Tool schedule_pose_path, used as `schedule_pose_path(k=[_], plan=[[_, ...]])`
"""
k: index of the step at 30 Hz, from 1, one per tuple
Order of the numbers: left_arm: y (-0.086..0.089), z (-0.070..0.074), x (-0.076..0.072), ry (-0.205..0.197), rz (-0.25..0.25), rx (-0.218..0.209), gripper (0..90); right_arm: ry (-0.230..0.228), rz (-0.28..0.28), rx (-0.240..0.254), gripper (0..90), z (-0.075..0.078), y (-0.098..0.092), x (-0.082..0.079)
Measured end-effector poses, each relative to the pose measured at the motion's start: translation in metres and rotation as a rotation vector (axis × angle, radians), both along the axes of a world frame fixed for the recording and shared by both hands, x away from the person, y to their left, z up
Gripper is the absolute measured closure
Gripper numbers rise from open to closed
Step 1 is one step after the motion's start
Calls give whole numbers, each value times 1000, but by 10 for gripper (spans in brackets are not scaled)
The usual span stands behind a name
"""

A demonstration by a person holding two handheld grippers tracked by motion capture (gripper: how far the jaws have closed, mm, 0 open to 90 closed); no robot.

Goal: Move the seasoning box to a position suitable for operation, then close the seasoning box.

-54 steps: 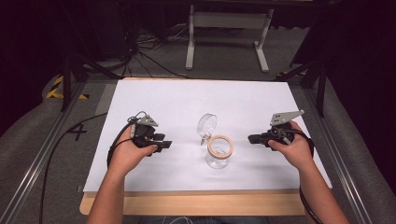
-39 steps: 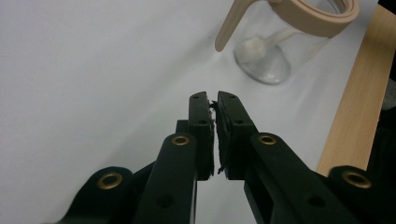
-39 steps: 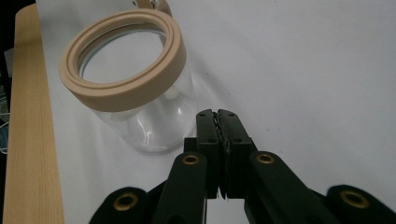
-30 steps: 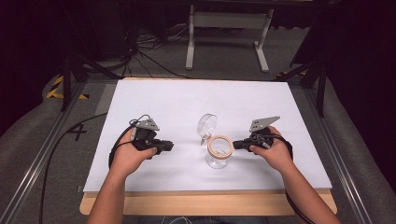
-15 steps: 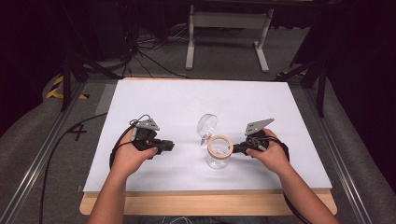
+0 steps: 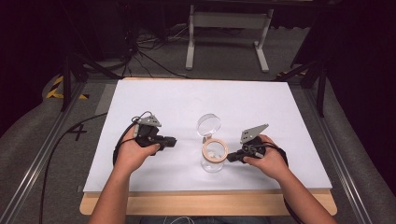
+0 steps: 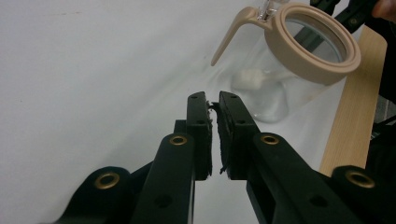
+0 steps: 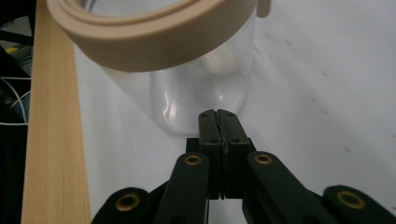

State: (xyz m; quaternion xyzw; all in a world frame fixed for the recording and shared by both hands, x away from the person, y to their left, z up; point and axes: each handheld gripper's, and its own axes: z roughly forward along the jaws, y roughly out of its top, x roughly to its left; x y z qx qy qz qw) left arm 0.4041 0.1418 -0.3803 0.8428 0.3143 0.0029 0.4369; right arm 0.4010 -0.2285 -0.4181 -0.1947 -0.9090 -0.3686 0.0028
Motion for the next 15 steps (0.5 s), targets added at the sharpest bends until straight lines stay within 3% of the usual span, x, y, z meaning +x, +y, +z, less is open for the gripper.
schedule_pose_path(k=[8, 15], plan=[[-2, -1, 3, 10, -15, -22, 870, 11, 65, -13, 898, -1, 16, -12], [-7, 0, 9, -11, 1, -53, 868, 30, 52, 6, 900, 8, 9, -16]])
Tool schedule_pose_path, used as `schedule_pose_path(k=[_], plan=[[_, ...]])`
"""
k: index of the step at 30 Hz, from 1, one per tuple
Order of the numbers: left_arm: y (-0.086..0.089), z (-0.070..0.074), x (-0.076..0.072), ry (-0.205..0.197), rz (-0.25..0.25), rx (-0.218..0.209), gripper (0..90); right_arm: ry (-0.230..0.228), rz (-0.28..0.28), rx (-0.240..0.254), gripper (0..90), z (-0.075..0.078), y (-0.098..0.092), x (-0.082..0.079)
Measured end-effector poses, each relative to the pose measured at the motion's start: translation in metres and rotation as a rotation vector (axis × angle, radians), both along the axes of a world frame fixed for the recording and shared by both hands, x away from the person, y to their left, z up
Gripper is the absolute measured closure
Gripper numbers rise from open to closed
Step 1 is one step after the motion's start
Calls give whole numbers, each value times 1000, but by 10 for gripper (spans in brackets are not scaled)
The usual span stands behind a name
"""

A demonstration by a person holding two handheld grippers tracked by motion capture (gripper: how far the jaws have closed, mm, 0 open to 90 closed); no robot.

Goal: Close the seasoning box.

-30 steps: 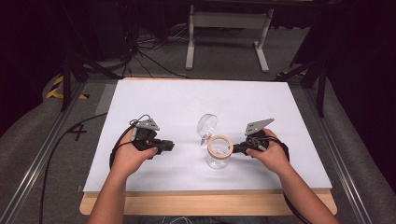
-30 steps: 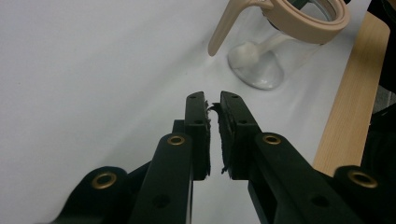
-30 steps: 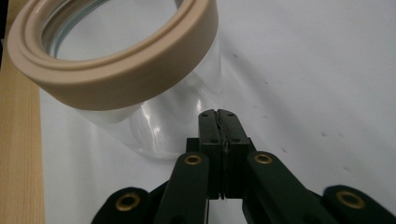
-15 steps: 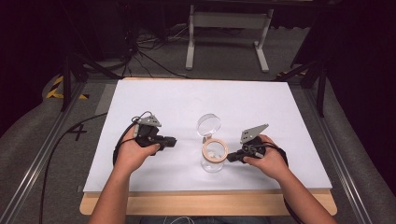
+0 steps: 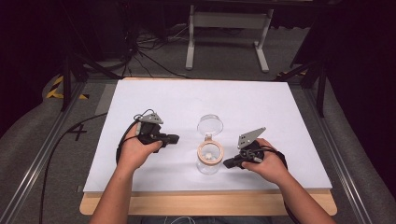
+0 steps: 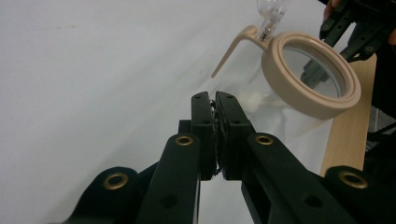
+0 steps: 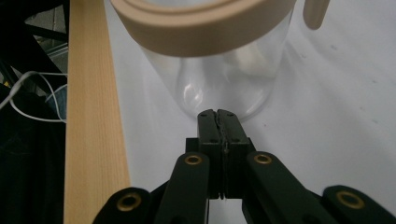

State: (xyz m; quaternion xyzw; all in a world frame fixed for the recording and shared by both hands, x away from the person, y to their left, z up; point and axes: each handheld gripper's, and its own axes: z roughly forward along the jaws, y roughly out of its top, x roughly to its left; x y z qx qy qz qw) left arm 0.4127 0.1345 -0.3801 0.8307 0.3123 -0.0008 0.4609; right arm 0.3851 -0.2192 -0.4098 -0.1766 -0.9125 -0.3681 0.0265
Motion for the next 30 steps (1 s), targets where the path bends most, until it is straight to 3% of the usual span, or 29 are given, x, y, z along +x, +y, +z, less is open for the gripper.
schedule_pose_path(k=[5, 9, 15, 17, 21, 24, 30], plan=[[-17, 3, 3, -45, 49, -37, 886, -42, -17, 50, 900, 21, -5, -8], [-28, 8, 4, -81, 52, -50, 896, -80, -51, 124, 900, 36, -7, -13], [-39, 11, 5, -128, 80, -89, 898, -89, -84, 187, 899, 40, 0, -15], [-48, 14, 2, -162, 71, -99, 898, -96, -86, 221, 899, 40, 2, -15], [-52, 16, 0, -187, 71, -96, 897, -96, -90, 230, 899, 40, 4, -14], [-53, 15, 0, -184, 77, -111, 897, -95, -90, 228, 898, 40, 5, -15], [-56, 18, -4, -175, 32, -110, 897, -83, -92, 231, 898, 39, 9, -14]])
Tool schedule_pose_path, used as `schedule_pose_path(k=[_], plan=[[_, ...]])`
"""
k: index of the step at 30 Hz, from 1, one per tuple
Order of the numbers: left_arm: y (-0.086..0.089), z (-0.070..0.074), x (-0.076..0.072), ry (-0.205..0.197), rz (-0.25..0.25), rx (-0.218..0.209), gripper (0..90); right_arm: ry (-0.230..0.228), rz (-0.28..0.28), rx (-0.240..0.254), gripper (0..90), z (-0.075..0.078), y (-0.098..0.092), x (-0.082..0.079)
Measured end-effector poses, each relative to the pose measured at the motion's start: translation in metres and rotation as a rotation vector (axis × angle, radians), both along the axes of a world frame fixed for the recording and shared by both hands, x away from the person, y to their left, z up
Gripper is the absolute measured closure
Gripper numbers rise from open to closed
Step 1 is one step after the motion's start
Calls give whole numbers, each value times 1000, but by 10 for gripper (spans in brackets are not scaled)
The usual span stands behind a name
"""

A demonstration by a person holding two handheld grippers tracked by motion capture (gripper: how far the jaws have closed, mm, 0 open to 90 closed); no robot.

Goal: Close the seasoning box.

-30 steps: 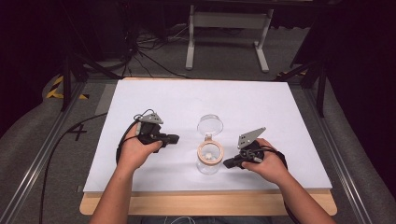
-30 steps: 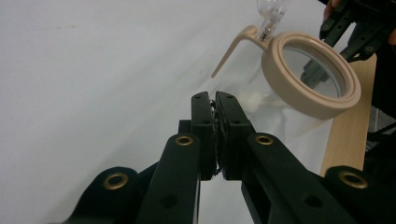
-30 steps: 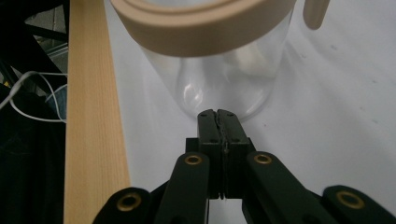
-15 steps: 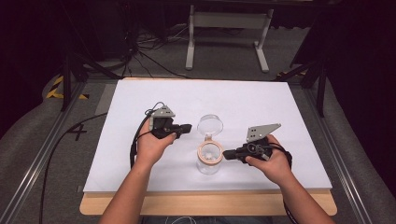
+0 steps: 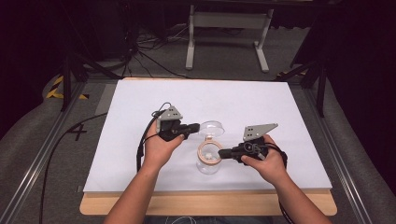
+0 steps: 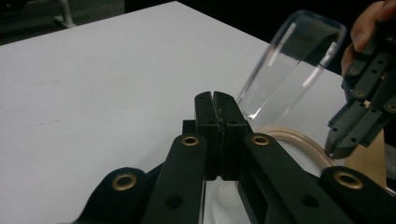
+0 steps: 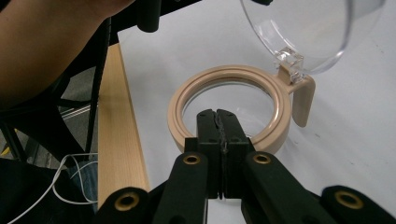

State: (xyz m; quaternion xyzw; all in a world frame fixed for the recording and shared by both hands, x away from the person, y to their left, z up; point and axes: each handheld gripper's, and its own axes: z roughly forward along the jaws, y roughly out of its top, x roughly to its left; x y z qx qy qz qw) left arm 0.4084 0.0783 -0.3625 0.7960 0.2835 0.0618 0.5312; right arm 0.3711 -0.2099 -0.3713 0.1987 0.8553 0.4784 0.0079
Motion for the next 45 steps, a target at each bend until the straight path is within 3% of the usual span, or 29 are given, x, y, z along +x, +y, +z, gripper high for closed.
schedule_pose_path(k=[5, 12, 23, 28, 32, 45], plan=[[1, 4, -4, 5, -25, 38, 890, 11, -3, 18, 898, 3, -1, 0], [11, 6, -9, 7, -11, 50, 871, 13, 19, 13, 899, 6, 1, 0], [40, 8, -17, 51, 5, 147, 841, 35, 48, -57, 900, 14, -1, 2], [55, 9, -19, 46, 26, 161, 840, 64, 72, -120, 900, 12, 0, 3], [62, 9, -19, 45, 41, 147, 846, 75, 80, -161, 900, 9, 1, 4], [72, 8, -19, 44, 65, 138, 837, 91, 111, -238, 900, 6, 4, 2]])
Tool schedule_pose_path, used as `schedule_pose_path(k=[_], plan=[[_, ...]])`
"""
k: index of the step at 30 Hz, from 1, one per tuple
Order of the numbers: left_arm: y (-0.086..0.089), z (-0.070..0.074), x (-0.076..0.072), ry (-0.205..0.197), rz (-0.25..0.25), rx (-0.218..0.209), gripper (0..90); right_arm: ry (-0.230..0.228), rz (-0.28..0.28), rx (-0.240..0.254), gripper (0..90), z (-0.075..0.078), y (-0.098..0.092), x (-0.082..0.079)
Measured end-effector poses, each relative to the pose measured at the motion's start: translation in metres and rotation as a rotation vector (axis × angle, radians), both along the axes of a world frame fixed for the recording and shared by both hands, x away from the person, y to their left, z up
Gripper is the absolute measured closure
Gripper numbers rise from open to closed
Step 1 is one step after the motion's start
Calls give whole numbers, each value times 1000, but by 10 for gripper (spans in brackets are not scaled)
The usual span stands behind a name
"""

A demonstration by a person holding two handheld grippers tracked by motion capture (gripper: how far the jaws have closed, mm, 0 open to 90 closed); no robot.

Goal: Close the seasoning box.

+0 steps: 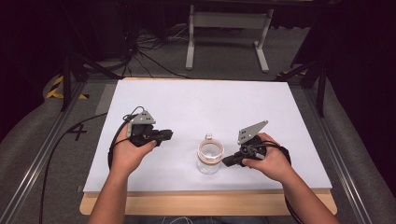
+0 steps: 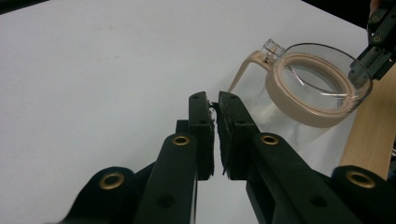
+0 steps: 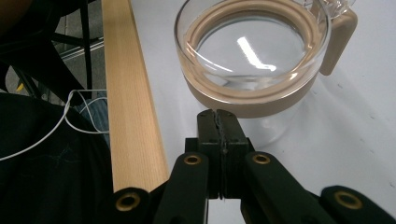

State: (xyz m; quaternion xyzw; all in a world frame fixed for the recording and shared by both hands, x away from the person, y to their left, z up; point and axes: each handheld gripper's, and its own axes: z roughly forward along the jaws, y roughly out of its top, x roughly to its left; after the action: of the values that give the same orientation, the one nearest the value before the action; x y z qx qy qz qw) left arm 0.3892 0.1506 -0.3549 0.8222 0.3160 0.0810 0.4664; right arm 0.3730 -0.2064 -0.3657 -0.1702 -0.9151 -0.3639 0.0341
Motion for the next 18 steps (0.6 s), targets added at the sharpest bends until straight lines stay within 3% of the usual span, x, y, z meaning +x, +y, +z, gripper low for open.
schedule_pose_path(k=[6, 12, 18], plan=[[1, 0, 0, 7, 7, -12, 804, -26, -17, 39, 897, 9, -7, -1], [5, -2, 1, 10, 25, -15, 785, -90, -97, 146, 795, 26, -26, 1], [11, -3, 1, 16, 52, -6, 772, -153, -213, 207, 702, 38, -52, 6]])
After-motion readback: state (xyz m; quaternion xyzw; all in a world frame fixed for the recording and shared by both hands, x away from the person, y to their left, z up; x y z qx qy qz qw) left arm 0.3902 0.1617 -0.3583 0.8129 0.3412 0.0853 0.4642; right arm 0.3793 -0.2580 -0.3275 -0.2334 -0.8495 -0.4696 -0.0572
